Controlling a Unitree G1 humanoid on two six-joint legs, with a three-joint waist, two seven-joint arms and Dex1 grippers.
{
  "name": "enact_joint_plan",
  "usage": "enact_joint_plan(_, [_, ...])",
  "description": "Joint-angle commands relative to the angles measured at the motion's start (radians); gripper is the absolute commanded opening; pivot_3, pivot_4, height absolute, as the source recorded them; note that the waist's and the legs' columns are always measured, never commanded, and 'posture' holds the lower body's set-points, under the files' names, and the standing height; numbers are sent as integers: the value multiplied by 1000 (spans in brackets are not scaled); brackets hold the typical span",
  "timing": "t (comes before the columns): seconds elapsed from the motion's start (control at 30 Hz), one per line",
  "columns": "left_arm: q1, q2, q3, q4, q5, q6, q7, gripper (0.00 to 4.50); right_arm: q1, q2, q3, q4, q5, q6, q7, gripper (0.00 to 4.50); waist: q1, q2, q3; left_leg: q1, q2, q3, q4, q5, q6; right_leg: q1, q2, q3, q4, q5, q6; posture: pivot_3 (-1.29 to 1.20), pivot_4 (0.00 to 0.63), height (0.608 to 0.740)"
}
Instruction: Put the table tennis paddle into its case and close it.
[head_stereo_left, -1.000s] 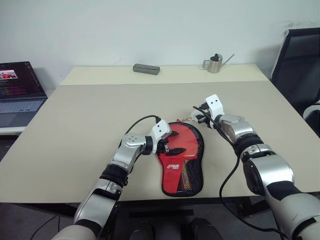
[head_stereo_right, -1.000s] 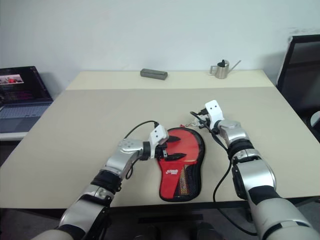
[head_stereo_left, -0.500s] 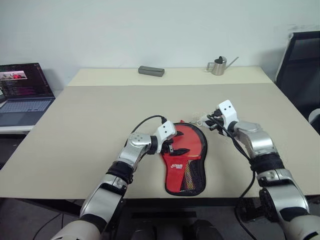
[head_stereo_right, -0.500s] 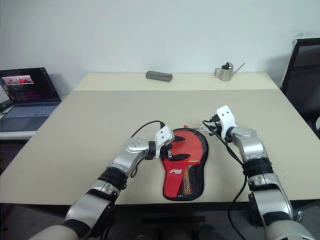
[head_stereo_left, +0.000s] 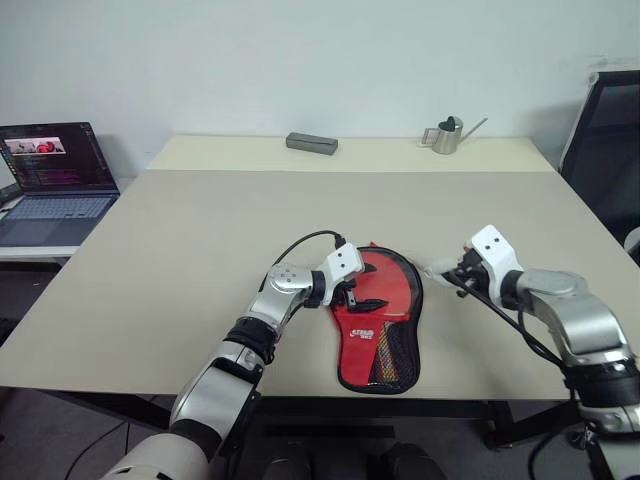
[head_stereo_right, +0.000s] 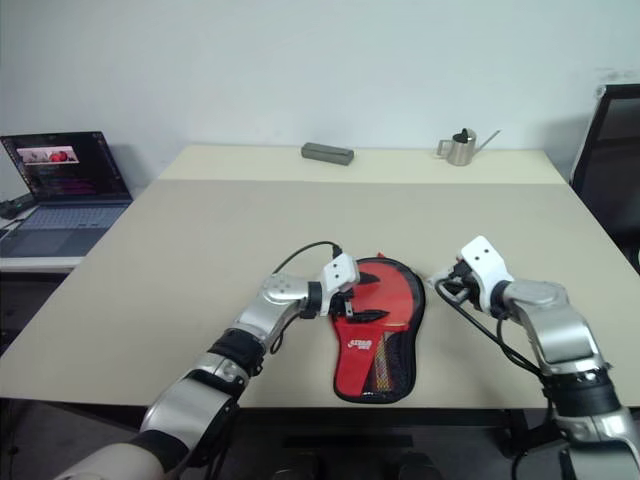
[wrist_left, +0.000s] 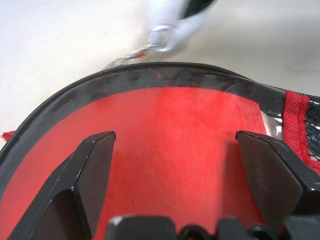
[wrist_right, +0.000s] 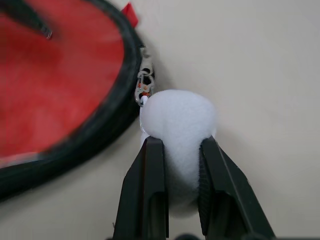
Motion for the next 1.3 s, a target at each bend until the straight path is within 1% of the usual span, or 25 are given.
enact_joint_plan(0.03, [53,6,-75,123,101,23,11,4185,74,-92,-37,-159,69,60,81,336,0,-1,-1,0,-1,0,0,0,0,0,-1,0,0,-1,1,0,150,740])
enact_joint_plan(0.17, [48,-1,-80,139,105,15,10,4185,178,-186,-48,-300,143,84,156,336,-2,-4,-2,0,-4,-1,-1,-1,0,2,-5,0,-6,-2,3,0,150,740])
enact_joint_plan(0.3, [42,-9,-84,149,107,8,13,4185,244,-247,-56,-386,194,74,202,336,-1,-8,-4,0,-6,-1,-2,-3,1,2,-7,-1,-12,-2,5,0,150,740])
enact_joint_plan(0.47, [38,-19,-87,157,110,2,18,4185,338,-318,-52,-498,247,8,286,335,2,-9,-5,0,-9,-1,-2,-6,1,2,-11,-2,-13,-4,7,0,150,740])
enact_joint_plan(0.7, [43,-25,-90,154,108,1,20,4185,459,-431,-21,-594,246,-105,374,332,7,-10,-6,0,-10,0,-2,-8,1,3,-17,-4,-14,-5,10,0,150,740])
enact_joint_plan(0.93, [47,-26,-94,148,106,3,22,4185,565,-504,-10,-693,272,-171,442,303,26,-12,-8,0,-11,0,-2,-10,8,4,-19,-5,-15,-8,12,0,150,740])
enact_joint_plan(1.07, [48,-30,-96,146,105,5,23,4185,610,-527,-27,-752,304,-184,469,302,25,-13,-9,0,-11,0,-2,-11,7,5,-19,-7,-15,-9,12,0,150,740])
enact_joint_plan(1.13, [48,-32,-97,146,105,5,25,4185,627,-532,-30,-788,322,-185,476,300,24,-14,-9,0,-10,1,-1,-14,3,5,-19,-6,-15,-9,12,0,150,740])
enact_joint_plan(1.3, [46,-38,-98,146,106,5,29,4185,640,-526,-5,-856,357,-167,459,295,26,-14,-10,0,-10,1,-1,-15,1,5,-20,-7,-16,-9,11,0,150,740])
